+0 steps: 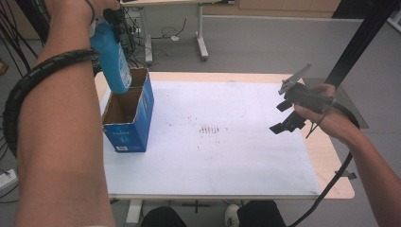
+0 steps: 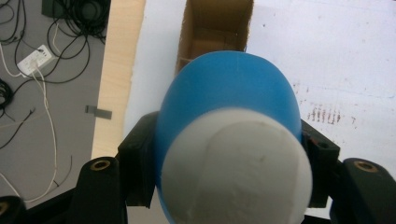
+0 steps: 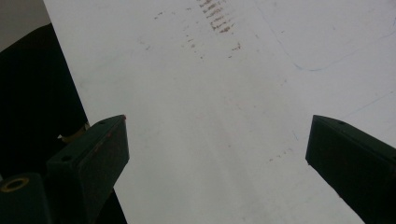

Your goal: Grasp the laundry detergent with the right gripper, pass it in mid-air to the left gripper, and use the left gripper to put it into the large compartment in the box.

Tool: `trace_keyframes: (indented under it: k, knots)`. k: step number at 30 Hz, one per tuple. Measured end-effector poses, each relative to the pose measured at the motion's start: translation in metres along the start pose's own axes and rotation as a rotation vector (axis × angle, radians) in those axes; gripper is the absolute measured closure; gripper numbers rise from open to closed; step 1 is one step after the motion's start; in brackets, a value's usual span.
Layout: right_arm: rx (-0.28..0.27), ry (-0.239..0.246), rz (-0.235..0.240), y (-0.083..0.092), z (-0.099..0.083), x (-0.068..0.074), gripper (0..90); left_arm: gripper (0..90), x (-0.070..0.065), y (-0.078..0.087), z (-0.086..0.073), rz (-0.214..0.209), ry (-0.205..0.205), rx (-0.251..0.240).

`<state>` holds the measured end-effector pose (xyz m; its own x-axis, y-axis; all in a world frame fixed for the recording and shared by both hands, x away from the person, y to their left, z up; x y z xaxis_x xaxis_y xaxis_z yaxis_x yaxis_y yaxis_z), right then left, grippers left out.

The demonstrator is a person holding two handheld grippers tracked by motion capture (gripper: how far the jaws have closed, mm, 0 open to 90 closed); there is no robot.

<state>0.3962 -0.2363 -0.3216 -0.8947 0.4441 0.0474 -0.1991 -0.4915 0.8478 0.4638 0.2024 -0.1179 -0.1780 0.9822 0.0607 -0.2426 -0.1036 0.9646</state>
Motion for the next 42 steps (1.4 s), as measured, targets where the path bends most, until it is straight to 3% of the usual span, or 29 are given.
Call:
trace_keyframes:
  k: [18,29,42]
  knots:
    - [0.014,0.000,-0.002,-0.005,0.000,-0.003,6.0,37.0,0.008,-0.022,0.001,-0.010,0.008,0.004]
    - [0.028,-0.007,-0.002,-0.012,-0.001,-0.003,6.0,37.0,0.011,-0.048,-0.005,-0.016,-0.009,0.032]
    - [0.024,-0.003,-0.007,-0.015,-0.003,-0.001,6.2,37.1,0.009,-0.092,-0.017,-0.024,-0.033,0.064]
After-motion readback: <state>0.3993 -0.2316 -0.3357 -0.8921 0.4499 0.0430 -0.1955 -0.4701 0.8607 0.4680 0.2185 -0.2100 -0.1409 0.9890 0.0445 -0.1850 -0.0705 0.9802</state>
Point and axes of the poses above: each handheld gripper's, and its own axes: y roughly backward along the jaws, z roughly out of its top, x roughly to its left, the point moved 8 cm from there along -y, roughly forward along the jaws, and after that the axes turned 3 degrees about -x, right-handed, at the moved point
